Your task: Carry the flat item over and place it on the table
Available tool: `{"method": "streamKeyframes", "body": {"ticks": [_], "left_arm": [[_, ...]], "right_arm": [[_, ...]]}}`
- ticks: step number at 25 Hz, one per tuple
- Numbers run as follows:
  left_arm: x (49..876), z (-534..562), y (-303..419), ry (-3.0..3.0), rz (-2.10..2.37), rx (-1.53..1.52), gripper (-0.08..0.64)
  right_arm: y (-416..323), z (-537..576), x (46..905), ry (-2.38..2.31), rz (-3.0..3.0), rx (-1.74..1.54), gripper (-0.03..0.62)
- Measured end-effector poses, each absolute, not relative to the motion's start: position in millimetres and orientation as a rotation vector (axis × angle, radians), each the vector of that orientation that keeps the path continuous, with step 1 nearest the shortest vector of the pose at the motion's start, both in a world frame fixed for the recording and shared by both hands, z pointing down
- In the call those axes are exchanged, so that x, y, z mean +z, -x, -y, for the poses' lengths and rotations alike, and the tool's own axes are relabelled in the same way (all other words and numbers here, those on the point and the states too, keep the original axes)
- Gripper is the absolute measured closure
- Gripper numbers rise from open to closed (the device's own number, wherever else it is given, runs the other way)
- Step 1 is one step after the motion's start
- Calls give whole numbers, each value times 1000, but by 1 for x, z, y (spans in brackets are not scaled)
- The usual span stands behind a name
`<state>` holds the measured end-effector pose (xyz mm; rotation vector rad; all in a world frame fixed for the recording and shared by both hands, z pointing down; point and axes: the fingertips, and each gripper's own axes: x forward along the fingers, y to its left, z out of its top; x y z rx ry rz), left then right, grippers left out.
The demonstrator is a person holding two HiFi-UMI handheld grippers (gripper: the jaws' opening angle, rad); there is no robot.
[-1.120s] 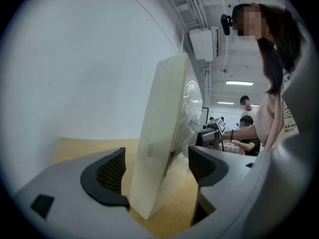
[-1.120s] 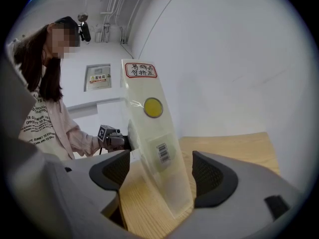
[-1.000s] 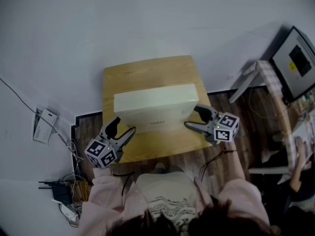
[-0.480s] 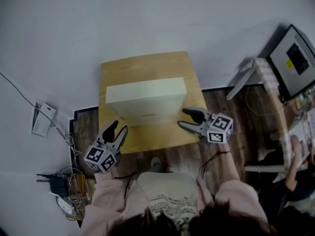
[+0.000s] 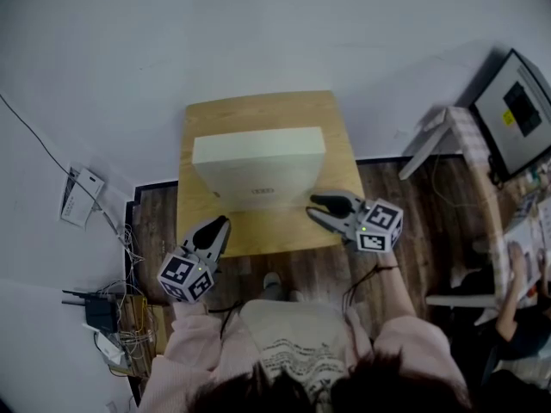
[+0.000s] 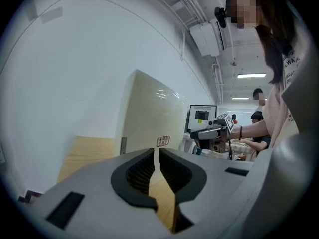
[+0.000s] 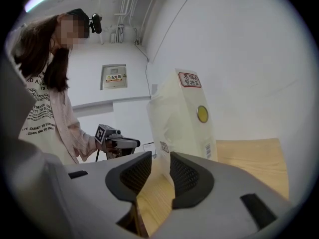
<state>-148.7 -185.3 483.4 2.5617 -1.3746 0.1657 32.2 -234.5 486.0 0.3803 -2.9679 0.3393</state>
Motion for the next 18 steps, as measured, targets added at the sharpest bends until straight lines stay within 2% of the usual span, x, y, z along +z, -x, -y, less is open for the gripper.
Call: {"method": "streamKeyframes", "body": {"ticks": [10,18], "left_arm": [[477,170,140,-2599,1373,194,568],[473,159,128,-2630,1366,223,568]], "right_arm": [[-26,217,473,-374,2997,284,580],[-28,200,464,-351,3026,250,598]]}}
